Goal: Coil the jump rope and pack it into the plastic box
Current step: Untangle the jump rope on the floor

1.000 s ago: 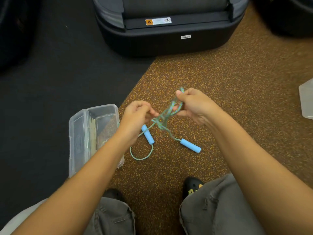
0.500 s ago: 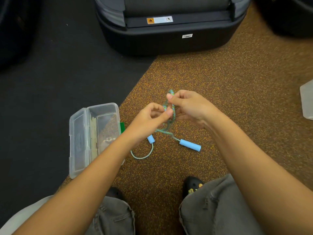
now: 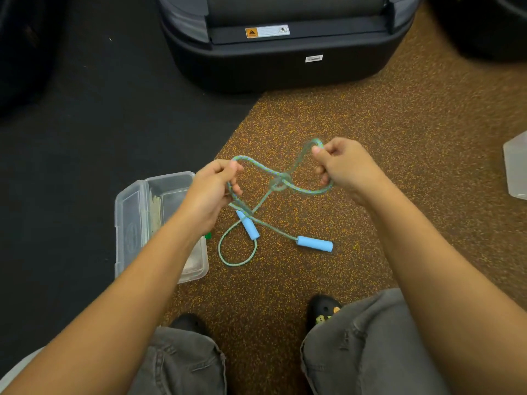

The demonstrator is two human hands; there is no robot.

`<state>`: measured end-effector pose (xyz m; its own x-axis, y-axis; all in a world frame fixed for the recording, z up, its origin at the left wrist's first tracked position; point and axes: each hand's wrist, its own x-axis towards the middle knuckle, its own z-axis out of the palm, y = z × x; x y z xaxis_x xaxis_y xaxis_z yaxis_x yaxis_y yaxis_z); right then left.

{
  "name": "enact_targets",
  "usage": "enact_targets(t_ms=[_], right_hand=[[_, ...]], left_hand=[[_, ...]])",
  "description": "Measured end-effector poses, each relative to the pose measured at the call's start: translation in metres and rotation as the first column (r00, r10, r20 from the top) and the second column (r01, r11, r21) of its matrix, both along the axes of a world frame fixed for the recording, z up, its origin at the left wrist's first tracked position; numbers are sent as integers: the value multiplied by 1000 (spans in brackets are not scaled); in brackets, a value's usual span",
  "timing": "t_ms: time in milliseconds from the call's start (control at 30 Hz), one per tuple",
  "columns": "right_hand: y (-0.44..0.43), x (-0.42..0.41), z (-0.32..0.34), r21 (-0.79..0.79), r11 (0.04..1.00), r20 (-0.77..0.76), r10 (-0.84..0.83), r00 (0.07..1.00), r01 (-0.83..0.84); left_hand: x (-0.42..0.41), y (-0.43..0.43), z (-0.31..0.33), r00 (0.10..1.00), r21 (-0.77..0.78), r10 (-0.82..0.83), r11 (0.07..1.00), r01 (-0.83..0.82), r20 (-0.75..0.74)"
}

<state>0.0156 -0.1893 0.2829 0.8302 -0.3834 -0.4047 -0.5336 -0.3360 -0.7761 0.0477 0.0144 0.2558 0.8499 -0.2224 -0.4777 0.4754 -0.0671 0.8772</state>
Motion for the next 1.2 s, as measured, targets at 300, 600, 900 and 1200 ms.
enact_targets(t_ms=[300, 600, 900, 1200], right_hand=[[40, -5, 6, -283, 760, 64, 624, 779, -586], [17, 1, 21, -182, 876, 230, 480, 847, -447], [-23, 12, 19, 377, 921, 179, -174, 968, 96], [25, -8, 2, -298, 882, -118, 346, 931, -365]], left_hand=[[-7, -9, 18, 939, 11, -305, 952, 307, 160], [2, 8, 27, 868, 99, -450, 893, 440, 208], [8, 27, 10, 811, 412, -569, 776, 478, 133], [-1, 9, 17, 764, 438, -617, 749, 496, 190]])
